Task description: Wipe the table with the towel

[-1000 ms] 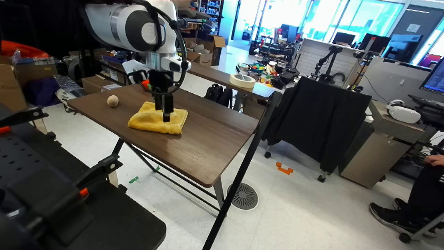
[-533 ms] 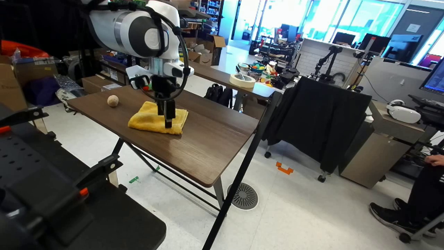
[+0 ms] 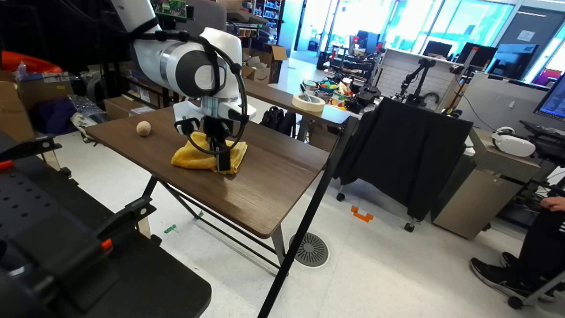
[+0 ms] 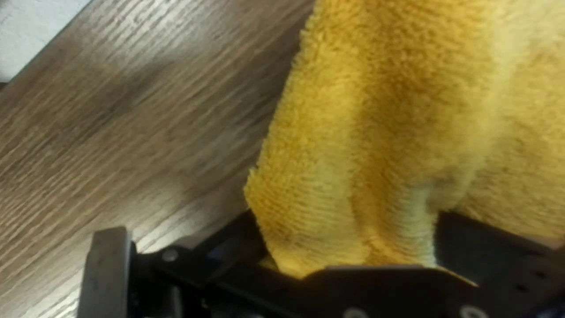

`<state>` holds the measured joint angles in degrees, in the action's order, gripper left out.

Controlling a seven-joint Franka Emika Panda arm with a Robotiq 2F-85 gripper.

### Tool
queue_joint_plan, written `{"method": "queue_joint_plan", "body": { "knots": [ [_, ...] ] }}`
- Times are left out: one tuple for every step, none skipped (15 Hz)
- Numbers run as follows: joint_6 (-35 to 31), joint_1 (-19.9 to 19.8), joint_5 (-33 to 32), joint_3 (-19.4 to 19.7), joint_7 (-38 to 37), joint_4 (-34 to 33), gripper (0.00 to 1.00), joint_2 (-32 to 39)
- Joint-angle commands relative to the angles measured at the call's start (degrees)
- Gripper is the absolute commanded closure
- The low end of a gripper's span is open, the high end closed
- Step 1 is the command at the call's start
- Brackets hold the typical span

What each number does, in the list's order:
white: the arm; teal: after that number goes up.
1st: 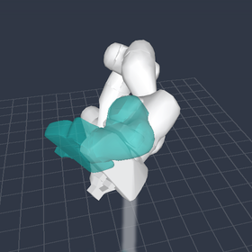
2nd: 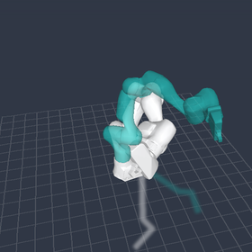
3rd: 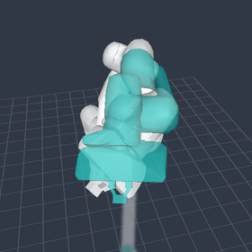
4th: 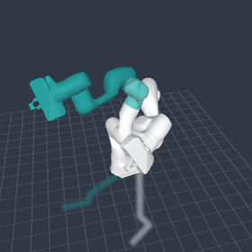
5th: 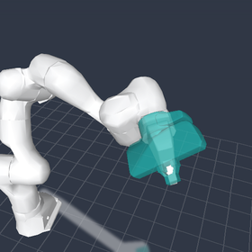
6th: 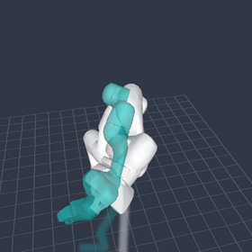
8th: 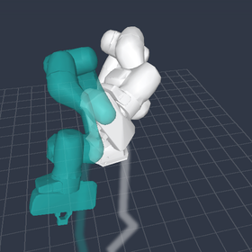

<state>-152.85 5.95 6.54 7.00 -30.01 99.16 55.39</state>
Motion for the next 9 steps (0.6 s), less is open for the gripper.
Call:
{"method": "queue_joint_plan", "body": {
  "knots": [
    [-4.3,-1.7,3.0,1.5,-1.1,-4.0,0.00,5.4],
    [-5.4,-1.5,3.8,2.5,-2.7,-4.3,0.00,6.1],
    [-5.6,-2.6,5.0,3.1,-3.6,-5.1,0.00,6.7],
    [-6.1,-3.4,5.9,3.6,-4.6,-5.6,0.00,7.1],
    [-6.2,-3.9,6.7,4.2,-5.8,-5.9,0.00,7.3],
    [-6.0,-4.6,7.5,4.2,-6.6,-6.5,0.00,7.7],
    [-5.8,-4.8,7.8,4.3,-7.3,-6.6,0.00,7.8],
    [-5.7,-4.6,7.7,4.0,-7.6,-6.4,0.00,8.0],
    [-5.2,-4.2,7.4,3.7,-7.5,-6.0,0.00,7.9]
  ]
}}
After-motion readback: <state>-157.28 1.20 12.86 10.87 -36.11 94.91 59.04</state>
